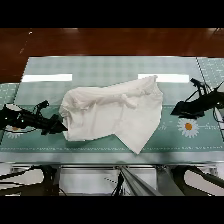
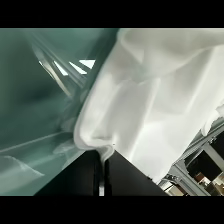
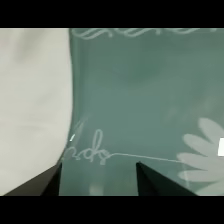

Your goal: Fold the shirts.

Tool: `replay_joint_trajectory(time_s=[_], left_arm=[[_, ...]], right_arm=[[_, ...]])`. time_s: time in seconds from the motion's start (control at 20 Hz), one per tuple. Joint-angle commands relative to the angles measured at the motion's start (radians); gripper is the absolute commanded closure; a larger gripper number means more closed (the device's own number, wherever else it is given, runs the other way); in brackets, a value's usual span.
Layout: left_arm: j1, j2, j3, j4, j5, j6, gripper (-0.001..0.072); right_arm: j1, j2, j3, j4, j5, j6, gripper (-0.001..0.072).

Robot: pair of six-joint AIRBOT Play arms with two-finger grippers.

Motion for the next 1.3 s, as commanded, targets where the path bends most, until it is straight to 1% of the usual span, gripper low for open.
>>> replay_joint_trajectory(time_s=[0.0,0.15,0.35,0.4,0.5,0.6,0.65,0.7,0.8,0.9,1.0,1.05,1.15,1.25], left_arm=[[0.000,0.007,0.001,-0.006,-0.036,0.019,0.0680],[0.000,0.010,0.001,-0.006,-0.047,0.020,0.0680],[0.000,0.010,0.001,-0.006,-0.048,0.019,0.0680],[0.000,0.010,0.001,-0.010,-0.047,0.021,0.0680],[0.000,0.010,0.001,-0.047,-0.044,0.058,0.0679],[0.000,0.010,0.001,-0.102,-0.036,0.064,0.0680],[0.000,0.012,0.002,-0.128,-0.037,0.071,0.0680],[-0.001,0.022,0.009,-0.145,-0.044,0.089,0.0680],[0.000,0.081,0.050,-0.151,-0.045,0.098,0.0681],[0.000,0.202,0.137,-0.169,-0.045,0.098,0.0681],[0.000,0.341,0.253,-0.229,-0.027,0.097,0.0681],[0.000,0.420,0.326,-0.280,-0.001,0.093,0.0680],[-0.001,0.577,0.475,-0.380,0.096,0.093,0.0681],[-0.002,0.729,0.621,-0.425,0.262,0.093,0.0681]], right_arm=[[-0.002,0.001,-0.128,0.245,-0.072,-0.064,0.0168],[-0.002,0.001,-0.219,0.321,-0.165,-0.083,0.0171],[0.002,0.001,-0.327,0.397,-0.243,-0.100,0.0186],[0.016,0.001,-0.349,0.409,-0.283,-0.101,0.0187],[0.090,0.000,-0.380,0.433,-0.394,-0.089,0.0199],[0.198,0.001,-0.383,0.474,-0.507,-0.069,0.0485],[0.234,0.001,-0.376,0.507,-0.527,-0.069,0.0667],[0.251,0.006,-0.356,0.528,-0.520,-0.071,0.0689],[0.245,0.067,-0.286,0.518,-0.462,-0.094,0.0690],[0.219,0.182,-0.176,0.502,-0.393,-0.116,0.0690],[0.188,0.321,-0.043,0.502,-0.366,-0.172,0.0690],[0.175,0.387,0.025,0.502,-0.377,-0.199,0.0690],[0.148,0.515,0.187,0.482,-0.452,-0.210,0.0690],[0.146,0.612,0.341,0.410,-0.563,-0.209,0.0690]])
